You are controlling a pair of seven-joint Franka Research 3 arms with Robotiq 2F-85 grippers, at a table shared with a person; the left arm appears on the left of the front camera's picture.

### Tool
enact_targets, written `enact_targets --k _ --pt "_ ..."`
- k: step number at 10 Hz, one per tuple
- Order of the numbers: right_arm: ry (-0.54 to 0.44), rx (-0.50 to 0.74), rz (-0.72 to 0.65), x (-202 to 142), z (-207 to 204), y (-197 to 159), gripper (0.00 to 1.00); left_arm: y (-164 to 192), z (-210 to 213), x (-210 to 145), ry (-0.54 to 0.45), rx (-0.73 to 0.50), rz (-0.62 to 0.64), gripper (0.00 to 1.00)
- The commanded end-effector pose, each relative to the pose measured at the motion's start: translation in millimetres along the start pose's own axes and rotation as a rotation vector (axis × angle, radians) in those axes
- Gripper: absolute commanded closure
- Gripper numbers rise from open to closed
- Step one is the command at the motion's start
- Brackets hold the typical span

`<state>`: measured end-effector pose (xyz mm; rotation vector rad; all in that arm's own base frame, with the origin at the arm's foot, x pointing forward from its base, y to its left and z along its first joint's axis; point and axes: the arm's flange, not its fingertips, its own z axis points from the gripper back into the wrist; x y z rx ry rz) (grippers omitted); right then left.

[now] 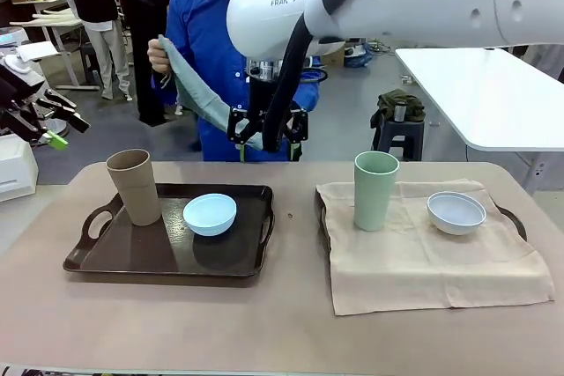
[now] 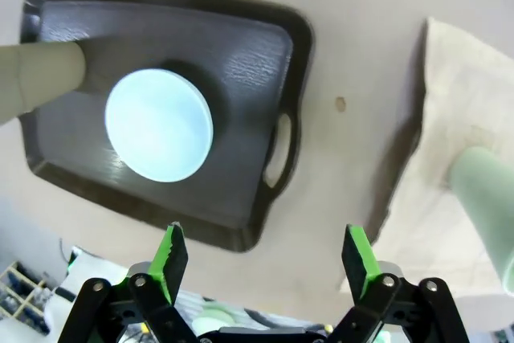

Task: Set up a tray with a mat and arrange the tableware.
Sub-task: Pick up the Picnic Bowl and Reusable plastic cup from the Handle tray in front of the human's position and hold them in the air.

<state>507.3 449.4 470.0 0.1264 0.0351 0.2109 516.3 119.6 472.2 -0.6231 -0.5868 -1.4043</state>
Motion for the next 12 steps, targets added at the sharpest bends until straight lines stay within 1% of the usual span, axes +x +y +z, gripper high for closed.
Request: enact_targets --k 1,2,4,6,9,12 --pt "0.003 0.039 0.016 -4 -26 1 0.0 3 -12 -17 -0.083 0.039 -0.068 0.0" --pt "0.016 0.044 0.021 -2 -36 1 0.0 9 -24 -24 -0.08 0.049 -0.063 0.0" --pt "0.018 0.074 0.039 3 -54 5 0.0 20 -37 -39 -0.114 0.049 -0.066 0.0" --pt "0.023 0.08 0.032 14 -75 10 0.0 36 -49 -51 -0.134 -0.009 -0.032 0.0" --pt "0.068 0.056 0.042 22 -101 23 0.0 36 -64 -57 -0.151 -0.054 -0.026 0.0" --pt "0.078 0.036 0.059 26 -115 36 0.0 37 -80 -59 -0.156 -0.066 -0.036 0.0"
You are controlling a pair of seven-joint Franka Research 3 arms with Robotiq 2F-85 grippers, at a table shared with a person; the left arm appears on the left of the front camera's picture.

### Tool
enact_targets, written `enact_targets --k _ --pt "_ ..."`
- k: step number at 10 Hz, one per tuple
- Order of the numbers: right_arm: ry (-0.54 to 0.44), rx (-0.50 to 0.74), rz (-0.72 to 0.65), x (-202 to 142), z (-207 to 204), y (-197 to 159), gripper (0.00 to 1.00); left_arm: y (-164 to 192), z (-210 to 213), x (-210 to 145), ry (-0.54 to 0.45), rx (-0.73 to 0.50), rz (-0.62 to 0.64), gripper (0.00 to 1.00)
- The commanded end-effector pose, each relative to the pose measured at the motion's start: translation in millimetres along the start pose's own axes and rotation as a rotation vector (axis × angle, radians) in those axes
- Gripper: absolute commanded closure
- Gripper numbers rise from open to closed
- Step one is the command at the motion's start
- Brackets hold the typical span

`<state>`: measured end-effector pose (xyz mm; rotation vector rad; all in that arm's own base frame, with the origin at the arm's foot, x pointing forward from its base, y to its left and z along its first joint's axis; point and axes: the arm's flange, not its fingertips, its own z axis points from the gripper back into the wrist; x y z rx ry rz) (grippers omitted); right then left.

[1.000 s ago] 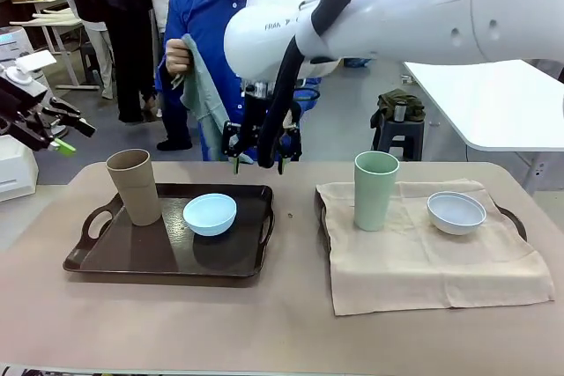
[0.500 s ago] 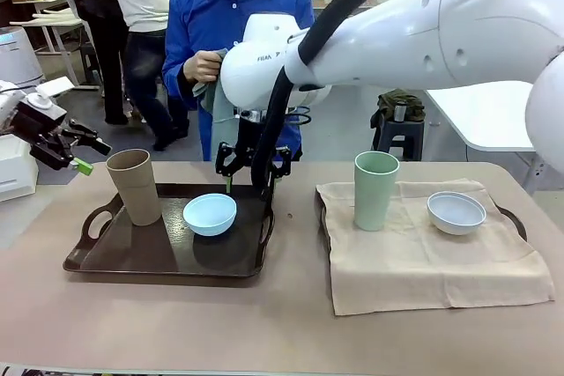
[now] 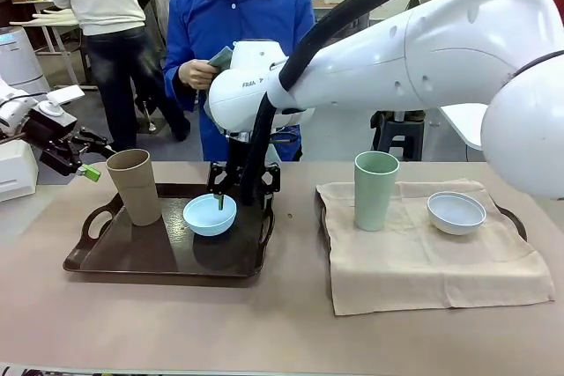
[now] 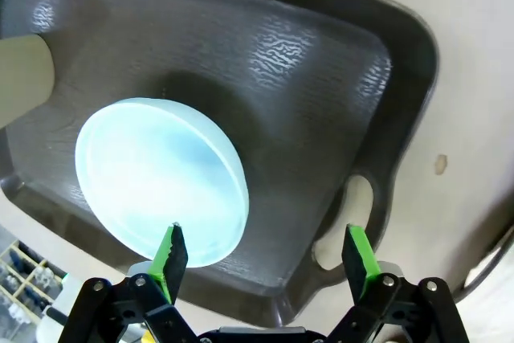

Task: Set up a tray with a mat and arrange the tableware.
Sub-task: Pick up the Picnic Bowl and Reusable plastic cup from the Handle tray in front of the human's position and hold them in the air.

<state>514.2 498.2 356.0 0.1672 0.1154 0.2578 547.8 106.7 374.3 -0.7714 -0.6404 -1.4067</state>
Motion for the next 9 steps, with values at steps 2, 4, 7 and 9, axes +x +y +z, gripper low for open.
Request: enact_targets --k 2,4,7,9 --pt "-0.007 -0.032 0.026 9 -3 10 0.0 4 -15 -1 -0.022 -0.014 -0.031 0.0" --pt "-0.016 -0.045 0.019 10 -5 14 0.0 2 -22 1 -0.012 -0.019 -0.037 0.0" --pt "-0.007 -0.01 0.016 4 -6 11 0.0 3 -19 2 -0.006 -0.032 -0.005 0.0" --pt "-0.007 -0.011 0.015 5 -6 12 0.0 3 -19 2 0.004 -0.034 -0.007 0.0"
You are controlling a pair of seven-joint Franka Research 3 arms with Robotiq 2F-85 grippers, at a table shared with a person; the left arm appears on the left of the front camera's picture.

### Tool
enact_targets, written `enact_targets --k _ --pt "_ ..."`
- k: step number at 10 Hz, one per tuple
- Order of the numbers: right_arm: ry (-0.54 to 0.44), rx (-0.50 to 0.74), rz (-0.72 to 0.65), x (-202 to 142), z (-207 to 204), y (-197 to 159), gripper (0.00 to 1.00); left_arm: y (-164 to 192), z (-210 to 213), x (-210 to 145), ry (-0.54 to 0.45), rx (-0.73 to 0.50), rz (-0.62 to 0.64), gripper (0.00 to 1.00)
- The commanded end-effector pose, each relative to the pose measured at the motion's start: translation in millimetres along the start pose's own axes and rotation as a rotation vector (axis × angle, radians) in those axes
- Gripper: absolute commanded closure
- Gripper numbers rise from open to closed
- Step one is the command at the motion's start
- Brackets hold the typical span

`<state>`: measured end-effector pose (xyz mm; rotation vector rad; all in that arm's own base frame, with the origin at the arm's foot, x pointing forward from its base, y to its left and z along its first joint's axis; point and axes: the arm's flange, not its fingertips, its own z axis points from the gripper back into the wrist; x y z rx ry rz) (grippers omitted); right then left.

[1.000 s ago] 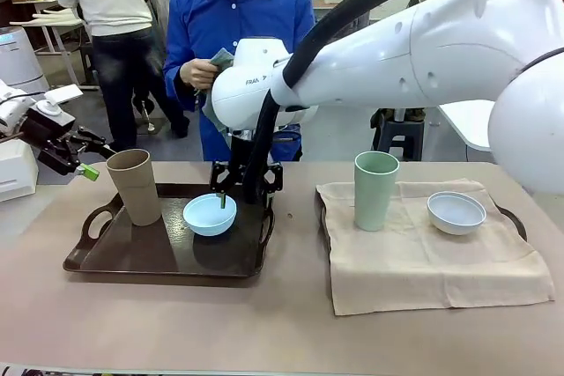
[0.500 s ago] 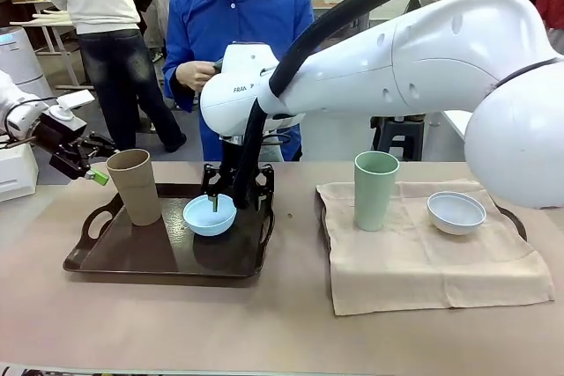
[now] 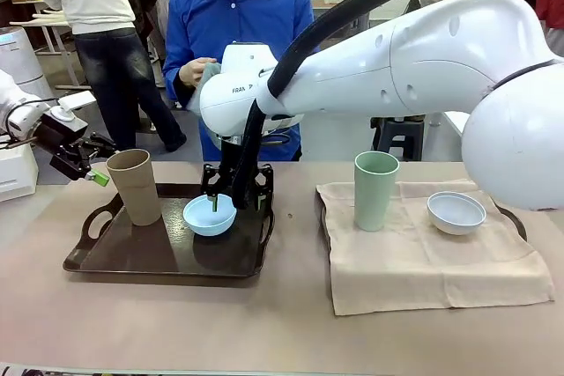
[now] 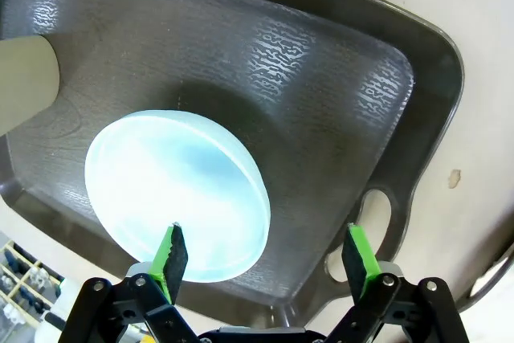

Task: Set up a tray with a mat and arrange the tableware.
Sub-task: Pick up the Picnic Bowl and Reusable plastic cup from the Handle tray in front of the human's position and hold them in the air.

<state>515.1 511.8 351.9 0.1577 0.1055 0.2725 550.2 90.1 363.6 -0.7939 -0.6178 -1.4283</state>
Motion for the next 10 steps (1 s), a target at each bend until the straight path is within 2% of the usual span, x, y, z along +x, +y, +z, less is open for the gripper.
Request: enact_targets --k 1,4,10 --pt "-0.007 0.009 -0.005 3 -5 2 0.0 2 -6 1 0.011 0.011 0.012 0.0" --pt "0.015 0.004 -0.005 10 -13 2 0.0 -7 -19 -4 -0.011 0.034 -0.01 0.0" --pt "0.006 0.01 0.003 17 -17 10 0.0 4 -45 -21 -0.053 0.02 -0.068 0.0"
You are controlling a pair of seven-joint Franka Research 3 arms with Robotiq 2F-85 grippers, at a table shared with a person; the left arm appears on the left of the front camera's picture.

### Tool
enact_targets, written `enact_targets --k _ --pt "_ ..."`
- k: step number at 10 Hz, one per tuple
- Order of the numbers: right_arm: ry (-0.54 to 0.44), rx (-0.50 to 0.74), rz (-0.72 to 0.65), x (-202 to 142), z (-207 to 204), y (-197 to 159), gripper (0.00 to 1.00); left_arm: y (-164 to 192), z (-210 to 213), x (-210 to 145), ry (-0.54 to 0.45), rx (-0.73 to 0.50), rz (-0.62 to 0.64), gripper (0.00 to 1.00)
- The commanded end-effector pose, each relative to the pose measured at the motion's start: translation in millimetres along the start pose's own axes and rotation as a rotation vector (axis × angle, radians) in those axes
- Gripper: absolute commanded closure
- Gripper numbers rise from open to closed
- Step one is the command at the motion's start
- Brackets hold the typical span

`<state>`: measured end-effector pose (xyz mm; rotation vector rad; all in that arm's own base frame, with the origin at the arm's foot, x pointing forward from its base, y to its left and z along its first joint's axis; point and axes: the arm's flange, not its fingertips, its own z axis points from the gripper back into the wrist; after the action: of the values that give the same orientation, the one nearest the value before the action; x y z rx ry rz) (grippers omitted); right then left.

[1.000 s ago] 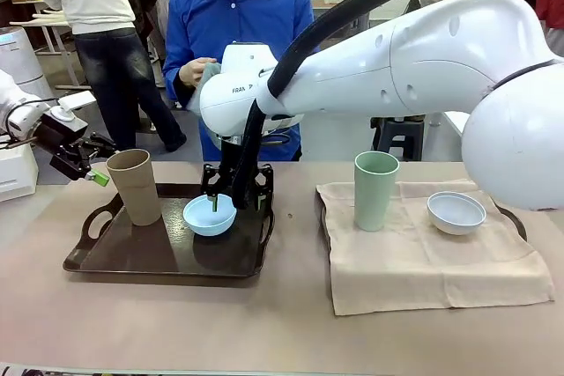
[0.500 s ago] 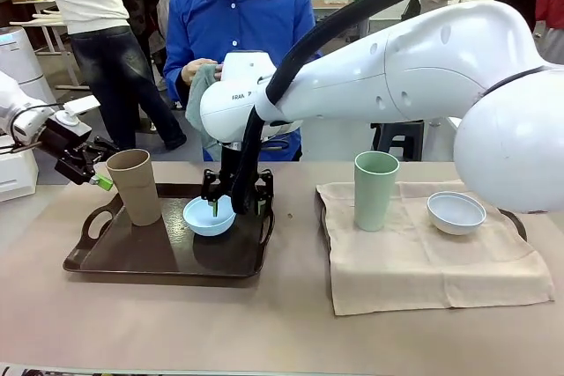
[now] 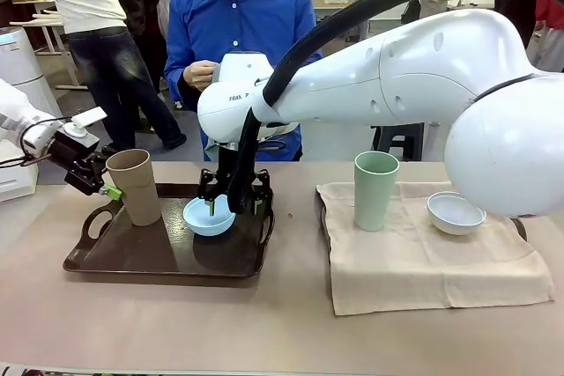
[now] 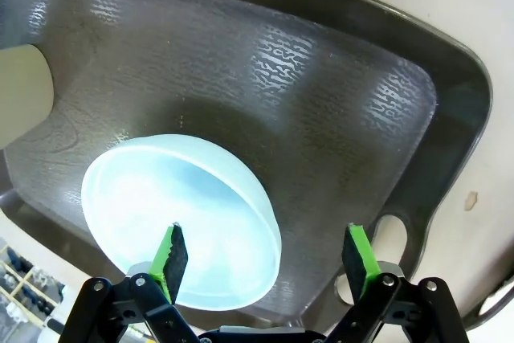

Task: Set up a tray with a mat and arrange the tableware.
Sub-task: Pick up the Picnic Bowl and Reusable plastic cup from the Handle tray in front of the human's position and hold them in the air.

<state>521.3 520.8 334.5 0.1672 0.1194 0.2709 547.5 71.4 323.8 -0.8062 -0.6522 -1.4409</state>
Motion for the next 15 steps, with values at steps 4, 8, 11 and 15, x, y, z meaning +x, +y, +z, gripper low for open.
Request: enact_targets --k 4,8,11,15 --pt "0.003 0.006 0.018 13 -11 9 0.0 7 -20 -4 -0.032 -0.029 -0.072 0.0" --pt "-0.005 0.023 0.053 12 -14 12 0.92 6 -26 -5 -0.039 -0.035 -0.091 0.57" --pt "-0.019 0.011 0.06 7 -11 17 1.0 5 -31 0 -0.041 -0.032 -0.081 1.0" --pt "-0.05 -0.025 0.047 -4 2 18 1.0 5 -29 -2 -0.033 -0.037 -0.066 0.73"
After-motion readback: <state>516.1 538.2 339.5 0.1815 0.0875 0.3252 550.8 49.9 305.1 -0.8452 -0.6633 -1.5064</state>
